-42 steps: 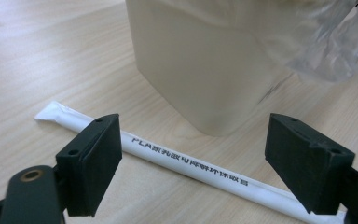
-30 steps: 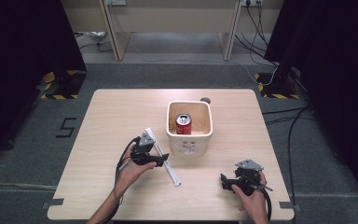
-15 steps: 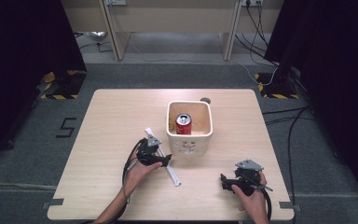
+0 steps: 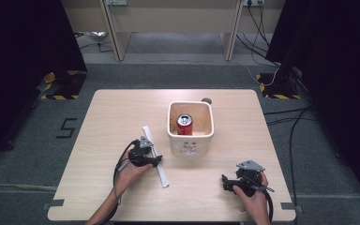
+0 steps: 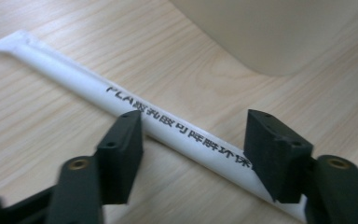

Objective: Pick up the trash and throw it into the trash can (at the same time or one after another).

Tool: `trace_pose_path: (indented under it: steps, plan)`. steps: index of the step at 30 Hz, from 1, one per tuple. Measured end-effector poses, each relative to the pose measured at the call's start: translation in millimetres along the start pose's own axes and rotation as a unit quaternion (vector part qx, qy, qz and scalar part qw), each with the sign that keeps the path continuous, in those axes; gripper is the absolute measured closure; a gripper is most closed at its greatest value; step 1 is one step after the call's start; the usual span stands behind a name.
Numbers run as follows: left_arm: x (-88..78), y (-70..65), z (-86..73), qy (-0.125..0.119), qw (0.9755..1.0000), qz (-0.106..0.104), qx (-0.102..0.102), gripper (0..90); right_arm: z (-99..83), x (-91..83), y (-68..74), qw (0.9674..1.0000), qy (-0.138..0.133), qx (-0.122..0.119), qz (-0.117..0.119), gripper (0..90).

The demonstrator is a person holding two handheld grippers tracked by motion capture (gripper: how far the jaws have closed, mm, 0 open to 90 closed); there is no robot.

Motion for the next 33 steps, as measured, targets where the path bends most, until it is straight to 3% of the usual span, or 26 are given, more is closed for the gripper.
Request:
trace_pose_path:
  steps: [8, 15, 23, 31, 33]
  plan:
    - [-14.0, 13.1, -8.4, 0.016, 0.9997, -0.012, 0.014, 61.8, 0.0, 0.0, 0.0, 1.0, 0.0, 0.0, 0.0, 0.3]
    - [-20.2, 24.0, -9.3, 0.04, 0.9991, -0.008, 0.009, 58.5, 0.0, 0.0, -0.1, 1.0, 0.0, -0.001, 0.0, 0.3]
    - [-21.0, 29.6, -10.6, 0.033, 0.9992, -0.023, 0.01, 77.6, 0.0, 0.0, -0.1, 1.0, 0.0, -0.001, 0.001, 0.3]
    - [-28.1, 40.2, -7.8, 0.023, 0.9996, -0.016, 0.005, 79.9, 0.0, 0.0, 0.0, 1.0, 0.0, 0.0, 0.0, 0.3]
    - [-36.7, 44.3, -3.5, 0.008, 0.9998, -0.017, 0.0, 79.9, 0.0, 0.0, 0.0, 1.0, 0.0, 0.0, 0.0, 0.3]
Point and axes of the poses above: each handheld gripper's, and its own axes: x roughly forward along the jaws, z roughly out of its top, y roughly to its left, the point moved 1 cm from there along x, roughly forward along the jaws, and after that the axes turned 1 degree about -z, right-handed, at the moved point
